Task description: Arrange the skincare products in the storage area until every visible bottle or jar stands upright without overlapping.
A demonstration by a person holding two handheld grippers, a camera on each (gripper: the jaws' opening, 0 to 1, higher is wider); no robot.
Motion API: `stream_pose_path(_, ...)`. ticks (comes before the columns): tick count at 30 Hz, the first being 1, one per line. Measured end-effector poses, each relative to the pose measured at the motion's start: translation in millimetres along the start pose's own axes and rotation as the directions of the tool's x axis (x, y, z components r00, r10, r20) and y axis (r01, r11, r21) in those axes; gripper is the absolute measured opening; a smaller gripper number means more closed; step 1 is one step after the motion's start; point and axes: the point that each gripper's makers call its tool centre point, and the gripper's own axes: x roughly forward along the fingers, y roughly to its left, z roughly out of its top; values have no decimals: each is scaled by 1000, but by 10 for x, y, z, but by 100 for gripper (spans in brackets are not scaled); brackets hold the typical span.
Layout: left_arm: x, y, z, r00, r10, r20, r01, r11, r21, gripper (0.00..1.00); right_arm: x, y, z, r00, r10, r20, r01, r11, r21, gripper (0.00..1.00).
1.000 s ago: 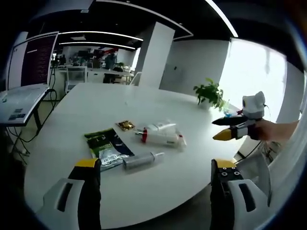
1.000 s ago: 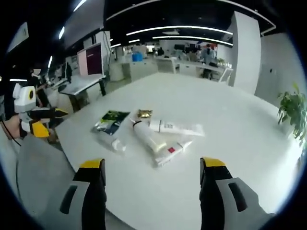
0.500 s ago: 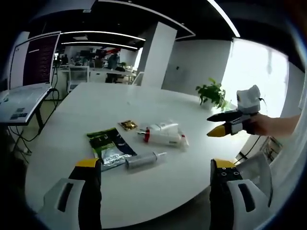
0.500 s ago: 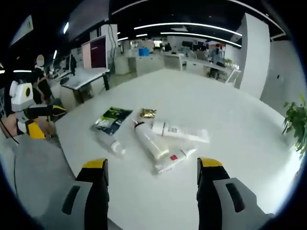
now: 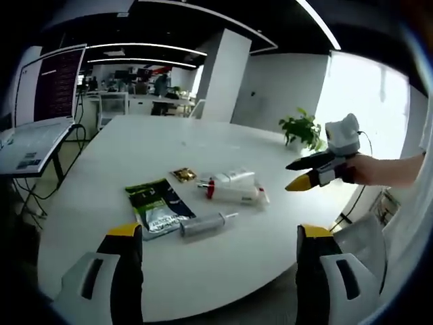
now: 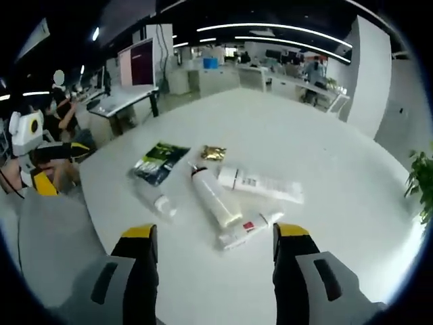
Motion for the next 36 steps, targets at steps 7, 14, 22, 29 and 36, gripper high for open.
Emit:
stream_pose_path(7, 2, 29, -6, 1000, 11, -2, -12, 1000, -10, 87, 119, 30, 41, 999, 30, -21, -30, 999, -22, 65)
stream_pose_path(14, 0, 37, 2, 1000, 20, 2, -19, 1000, -21, 87, 243, 29, 106, 998, 59, -38, -61, 997, -54, 63)
stream_pose_path(22, 1, 47, 1, 1000, 23, -1, -23, 999, -29, 87, 326, 15, 109, 996, 71, -50, -75, 995, -65, 62)
stream_pose_path(29, 2, 50, -10, 1000, 18, -7, -18, 999, -34, 86, 428, 31, 76, 993, 87, -83, -94, 992, -89, 60)
stream_pose_path(36, 0, 70, -8, 1000, 14, -7, -14, 998, -56, 86, 560, 53, 79, 988, 99, -119, -113, 986, -119, 59)
